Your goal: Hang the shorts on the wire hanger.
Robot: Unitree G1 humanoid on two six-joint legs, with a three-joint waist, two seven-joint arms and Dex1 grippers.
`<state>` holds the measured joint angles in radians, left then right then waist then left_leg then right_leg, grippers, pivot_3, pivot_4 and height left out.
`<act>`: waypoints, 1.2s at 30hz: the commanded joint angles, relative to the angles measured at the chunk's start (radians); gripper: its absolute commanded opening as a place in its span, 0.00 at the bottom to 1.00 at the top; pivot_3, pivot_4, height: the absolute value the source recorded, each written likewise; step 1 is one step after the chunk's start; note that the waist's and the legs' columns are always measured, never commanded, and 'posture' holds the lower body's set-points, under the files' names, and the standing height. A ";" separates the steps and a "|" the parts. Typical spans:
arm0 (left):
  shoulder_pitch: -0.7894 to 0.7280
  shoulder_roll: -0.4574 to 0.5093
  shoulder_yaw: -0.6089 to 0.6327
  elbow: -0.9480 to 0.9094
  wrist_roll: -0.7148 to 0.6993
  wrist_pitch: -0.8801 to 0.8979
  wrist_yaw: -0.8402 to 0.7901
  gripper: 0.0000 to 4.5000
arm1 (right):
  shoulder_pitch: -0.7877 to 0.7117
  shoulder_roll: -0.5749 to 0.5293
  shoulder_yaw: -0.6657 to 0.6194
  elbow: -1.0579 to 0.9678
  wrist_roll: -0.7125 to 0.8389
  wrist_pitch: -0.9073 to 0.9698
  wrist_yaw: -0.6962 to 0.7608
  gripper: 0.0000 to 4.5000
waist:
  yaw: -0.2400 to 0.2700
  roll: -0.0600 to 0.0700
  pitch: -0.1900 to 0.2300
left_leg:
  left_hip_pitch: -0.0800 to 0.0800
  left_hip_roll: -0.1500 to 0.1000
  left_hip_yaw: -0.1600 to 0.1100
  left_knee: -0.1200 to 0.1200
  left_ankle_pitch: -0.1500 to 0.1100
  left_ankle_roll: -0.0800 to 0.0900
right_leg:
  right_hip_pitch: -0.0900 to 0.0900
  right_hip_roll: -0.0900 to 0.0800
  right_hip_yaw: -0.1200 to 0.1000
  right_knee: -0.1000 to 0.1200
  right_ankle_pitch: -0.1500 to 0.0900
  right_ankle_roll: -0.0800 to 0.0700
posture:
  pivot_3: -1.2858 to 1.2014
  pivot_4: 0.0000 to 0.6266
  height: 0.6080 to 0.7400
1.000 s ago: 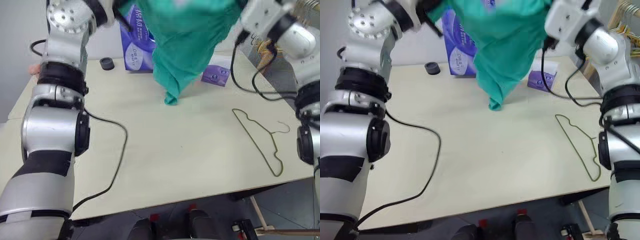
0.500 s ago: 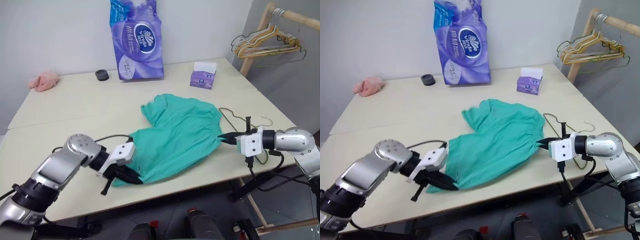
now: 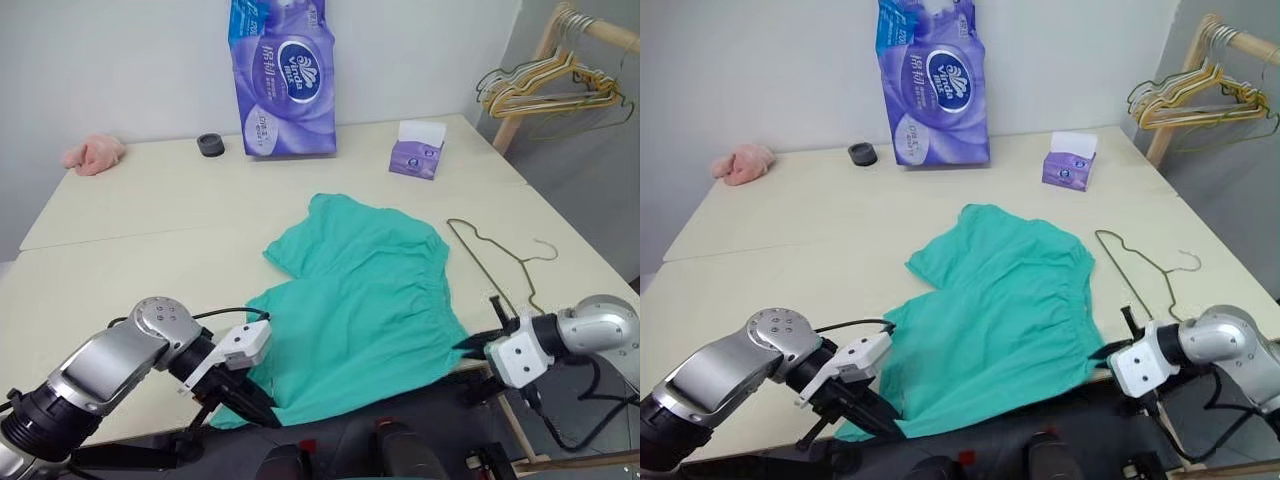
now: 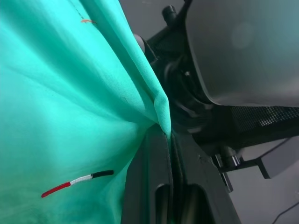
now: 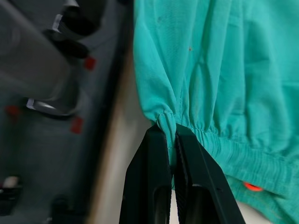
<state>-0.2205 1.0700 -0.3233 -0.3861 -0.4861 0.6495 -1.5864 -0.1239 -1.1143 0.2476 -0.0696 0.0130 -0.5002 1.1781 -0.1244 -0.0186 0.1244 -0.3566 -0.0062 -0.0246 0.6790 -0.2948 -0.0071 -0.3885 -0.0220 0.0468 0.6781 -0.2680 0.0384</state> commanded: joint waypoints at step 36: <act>-0.237 -0.394 0.137 0.150 0.046 -0.159 0.393 0.93 | 0.129 0.125 -0.626 -0.164 0.394 1.051 -0.348 1.00 | 0.023 -0.008 -0.003 | -0.001 -0.001 0.000 0.001 0.000 0.000 | 0.002 -0.001 0.001 -0.002 0.002 0.000 | 0.44 0.11 1.00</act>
<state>-0.4230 0.7106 -0.2052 -0.2508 -0.4728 0.5427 -1.2651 -0.0033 -1.0173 -0.3422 -0.2366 0.3992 0.4329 0.9370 -0.1014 -0.0266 0.1212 -0.3578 -0.0068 -0.0242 0.6805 -0.2947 -0.0075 -0.3868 -0.0227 0.0478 0.6757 -0.2650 0.0372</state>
